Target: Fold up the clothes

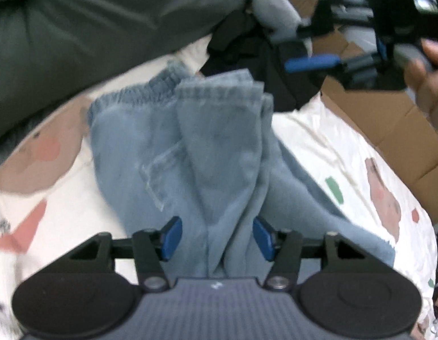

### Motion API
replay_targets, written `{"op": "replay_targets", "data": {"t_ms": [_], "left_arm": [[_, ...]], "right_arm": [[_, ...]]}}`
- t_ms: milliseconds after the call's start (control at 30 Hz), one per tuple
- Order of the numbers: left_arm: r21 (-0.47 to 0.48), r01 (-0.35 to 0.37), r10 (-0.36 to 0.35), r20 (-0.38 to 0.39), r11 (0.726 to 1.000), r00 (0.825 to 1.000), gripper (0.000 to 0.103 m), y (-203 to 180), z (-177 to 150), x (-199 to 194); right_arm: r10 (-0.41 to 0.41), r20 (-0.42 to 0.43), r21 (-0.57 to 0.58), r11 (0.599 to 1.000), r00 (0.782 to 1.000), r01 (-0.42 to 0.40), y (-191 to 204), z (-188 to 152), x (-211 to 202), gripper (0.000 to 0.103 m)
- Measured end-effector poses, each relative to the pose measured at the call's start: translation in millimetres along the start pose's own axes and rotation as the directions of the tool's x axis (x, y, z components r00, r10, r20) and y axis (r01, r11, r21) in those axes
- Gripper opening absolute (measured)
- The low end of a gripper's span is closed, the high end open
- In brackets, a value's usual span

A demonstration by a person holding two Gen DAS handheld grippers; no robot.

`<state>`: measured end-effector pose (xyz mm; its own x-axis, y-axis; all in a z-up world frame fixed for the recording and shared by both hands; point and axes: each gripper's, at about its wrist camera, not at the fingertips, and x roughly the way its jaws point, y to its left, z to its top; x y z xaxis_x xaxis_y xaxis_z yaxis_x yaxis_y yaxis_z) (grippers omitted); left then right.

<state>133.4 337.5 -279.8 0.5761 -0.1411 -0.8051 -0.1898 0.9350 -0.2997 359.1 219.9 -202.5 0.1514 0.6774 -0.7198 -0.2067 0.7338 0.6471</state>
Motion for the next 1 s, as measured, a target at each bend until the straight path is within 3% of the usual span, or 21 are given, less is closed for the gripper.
{"op": "replay_targets", "data": {"t_ms": [100,233,333,467,600,800,933,1000], "left_arm": [[-0.005,0.001,-0.001,0.027,1.0,1.0,0.059,-5.5,16.4,6.0],[0.006,-0.062,0.062,0.035,0.998,0.997,0.06,-16.6,31.0,17.3],[0.019,-0.048,0.046,0.064,0.999,0.997,0.079,-28.5,36.3,21.0],[0.029,-0.051,0.048,0.089,0.998,0.995,0.079,-42.7,38.2,27.8],[0.033,-0.105,0.1,0.123,0.994,0.987,0.079,-49.2,37.6,37.8],[-0.024,-0.244,0.245,0.136,0.97,0.96,0.082,-56.5,44.2,59.3],[0.001,-0.345,0.341,0.159,0.939,0.927,0.084,-67.3,44.9,71.0],[0.005,-0.365,0.36,0.158,0.931,0.92,0.083,-67.1,44.0,71.7]], "right_arm": [[-0.008,0.011,0.011,1.0,1.0,0.008,-13.6,-3.9,-5.8,0.032],[-0.029,0.015,0.047,0.999,0.999,0.028,-36.4,-14.2,-9.9,0.032],[-0.035,0.029,0.085,0.996,0.999,0.033,-53.9,-22.9,-14.8,0.033],[-0.029,0.034,0.122,0.992,0.999,0.024,-72.6,-33.9,-13.7,0.046],[-0.01,0.027,0.163,0.987,1.0,0.006,-85.3,-43.5,-6.5,0.046],[0.014,0.062,0.207,0.978,0.998,-0.026,-99.9,-59.3,-13.2,0.046],[0.002,0.068,0.2,0.98,0.998,-0.016,-111.6,-66.0,-23.4,0.046],[-0.002,0.075,0.208,0.978,0.997,-0.014,-118.2,-67.7,-28.9,0.046]]}}
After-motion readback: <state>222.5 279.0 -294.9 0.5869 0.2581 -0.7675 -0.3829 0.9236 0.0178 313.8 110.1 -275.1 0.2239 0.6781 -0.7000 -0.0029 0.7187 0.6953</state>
